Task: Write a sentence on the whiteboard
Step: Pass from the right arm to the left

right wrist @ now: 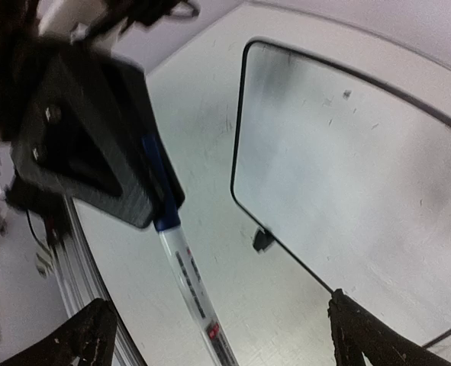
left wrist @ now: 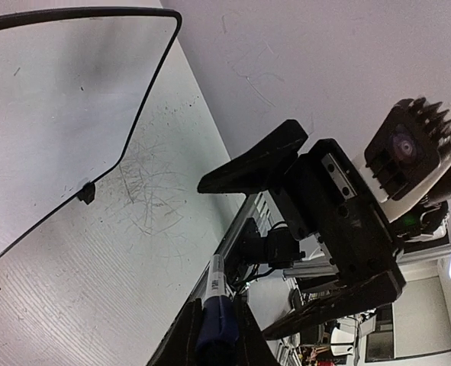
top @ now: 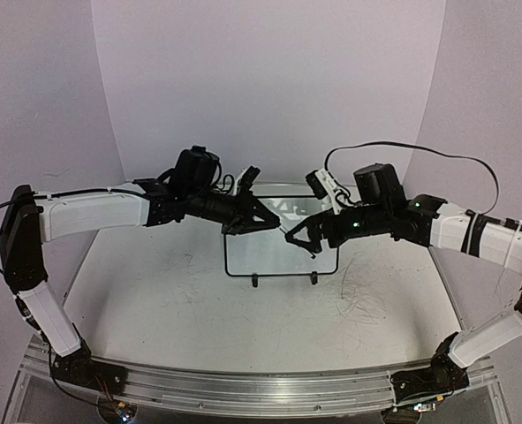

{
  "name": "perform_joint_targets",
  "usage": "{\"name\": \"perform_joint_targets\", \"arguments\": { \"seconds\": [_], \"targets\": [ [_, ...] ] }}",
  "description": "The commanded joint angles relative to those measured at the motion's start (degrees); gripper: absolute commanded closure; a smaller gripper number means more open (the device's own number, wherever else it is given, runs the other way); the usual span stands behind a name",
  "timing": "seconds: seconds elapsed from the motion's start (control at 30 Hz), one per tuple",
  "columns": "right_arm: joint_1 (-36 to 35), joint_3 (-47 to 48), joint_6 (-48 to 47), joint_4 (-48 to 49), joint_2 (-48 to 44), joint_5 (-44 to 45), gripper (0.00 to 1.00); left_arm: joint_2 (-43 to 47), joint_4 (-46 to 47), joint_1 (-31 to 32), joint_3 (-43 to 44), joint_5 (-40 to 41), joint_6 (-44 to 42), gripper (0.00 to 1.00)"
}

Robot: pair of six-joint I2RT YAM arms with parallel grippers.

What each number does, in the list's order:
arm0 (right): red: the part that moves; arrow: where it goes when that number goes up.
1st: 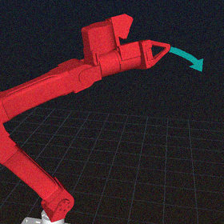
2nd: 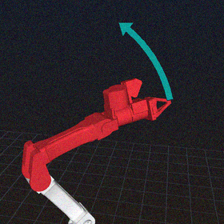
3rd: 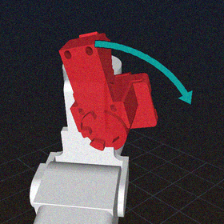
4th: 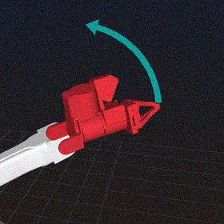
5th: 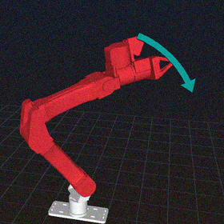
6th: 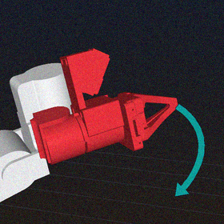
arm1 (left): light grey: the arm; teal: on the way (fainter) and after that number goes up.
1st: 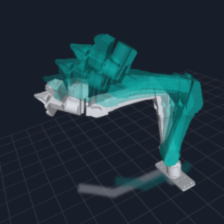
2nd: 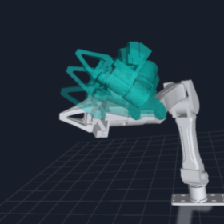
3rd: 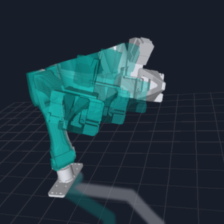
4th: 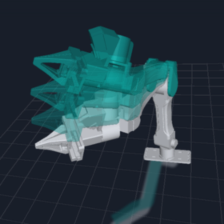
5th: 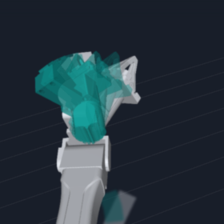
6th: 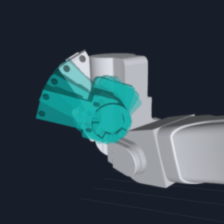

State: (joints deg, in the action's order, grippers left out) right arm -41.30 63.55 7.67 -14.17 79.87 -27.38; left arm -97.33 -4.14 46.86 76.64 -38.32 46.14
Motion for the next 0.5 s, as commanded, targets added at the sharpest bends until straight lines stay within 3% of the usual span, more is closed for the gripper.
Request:
{"name": "perform_joint_targets", "arguments": {
  "seconds": [0.0, 0.07, 0.17, 0.37, 0.47],
  "targets": [
    [-0.08, -9.15, 23.10, 24.31, -8.16, 3.70, 0.02, 4.19, 6.69, -0.73, 0.98, 0.86, 4.21, 1.00],
    [-0.01, -15.21, 30.52, 37.00, -11.53, 3.76, 0.02, 5.68, 12.01, -0.80, -0.57, 0.36, 7.40, 1.00],
    [-0.01, -17.68, 37.92, 48.44, -11.00, 0.41, 0.02, 6.34, 13.67, -0.81, 1.03, 0.96, 8.28, 1.00],
    [0.07, -15.69, 41.49, 52.88, -8.42, -3.54, 0.09, 7.61, 13.98, -0.71, 3.93, 0.32, 8.53, 1.00],
    [0.06, -16.61, 43.33, 58.14, -8.06, -5.14, 0.19, 7.87, 14.46, -0.71, 4.36, 0.24, 8.80, 1.00]
  ]
}}
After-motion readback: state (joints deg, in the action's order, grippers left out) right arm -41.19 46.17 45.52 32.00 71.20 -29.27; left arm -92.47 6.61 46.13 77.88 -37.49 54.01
